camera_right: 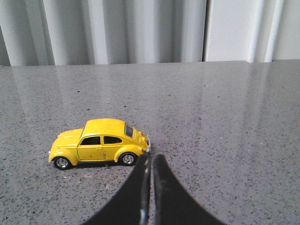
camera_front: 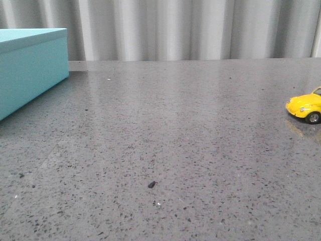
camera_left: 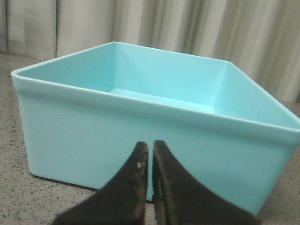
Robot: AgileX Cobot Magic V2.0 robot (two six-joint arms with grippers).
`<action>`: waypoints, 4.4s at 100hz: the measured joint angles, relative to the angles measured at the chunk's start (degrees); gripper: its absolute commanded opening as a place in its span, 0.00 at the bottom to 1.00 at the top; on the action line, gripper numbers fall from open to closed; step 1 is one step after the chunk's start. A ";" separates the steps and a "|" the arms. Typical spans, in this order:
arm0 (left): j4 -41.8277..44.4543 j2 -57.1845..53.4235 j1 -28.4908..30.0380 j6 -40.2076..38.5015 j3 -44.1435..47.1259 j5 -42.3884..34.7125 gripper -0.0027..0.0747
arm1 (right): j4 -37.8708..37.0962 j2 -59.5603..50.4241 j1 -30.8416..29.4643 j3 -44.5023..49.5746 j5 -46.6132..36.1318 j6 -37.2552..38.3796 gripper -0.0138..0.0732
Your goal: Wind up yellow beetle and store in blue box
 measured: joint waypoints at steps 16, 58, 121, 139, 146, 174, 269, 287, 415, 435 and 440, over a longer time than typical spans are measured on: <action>0.43 0.00 0.00 0.00 -1.27 2.93 0.01 | 0.00 0.00 0.00 0.00 1.09 0.00 0.11; 6.92 3.89 0.00 0.00 -15.77 11.14 0.01 | 0.00 7.69 0.00 -11.53 12.50 0.00 0.11; 7.08 6.56 0.00 0.00 -19.34 10.89 0.01 | 0.00 21.15 2.82 -26.06 24.44 0.00 0.11; 5.30 6.56 0.00 0.00 -19.71 11.08 0.01 | 0.00 30.89 7.23 -33.11 29.51 0.00 0.11; 5.18 6.56 0.00 0.00 -19.83 11.08 0.01 | 0.00 35.63 8.58 -36.19 31.50 0.00 0.11; 5.09 6.56 0.00 0.00 -19.83 11.12 0.01 | 3.45 53.05 10.51 -48.37 38.14 0.00 0.11; 5.09 6.56 0.00 0.00 -19.83 11.21 0.01 | 4.96 81.77 10.51 -68.40 54.13 0.00 0.11; 5.09 6.56 0.00 0.00 -19.83 11.21 0.01 | 4.96 83.34 10.51 -68.55 54.13 0.00 0.11; 5.09 6.56 0.00 0.00 -19.83 11.21 0.01 | 4.96 87.11 10.51 -69.73 53.68 0.00 0.11; 5.09 6.56 0.00 0.00 -19.83 11.21 0.01 | 4.09 87.11 10.51 -69.74 53.81 0.00 0.11; 5.09 6.56 0.00 0.00 -19.83 11.21 0.01 | 4.09 87.11 10.51 -69.74 53.84 0.00 0.11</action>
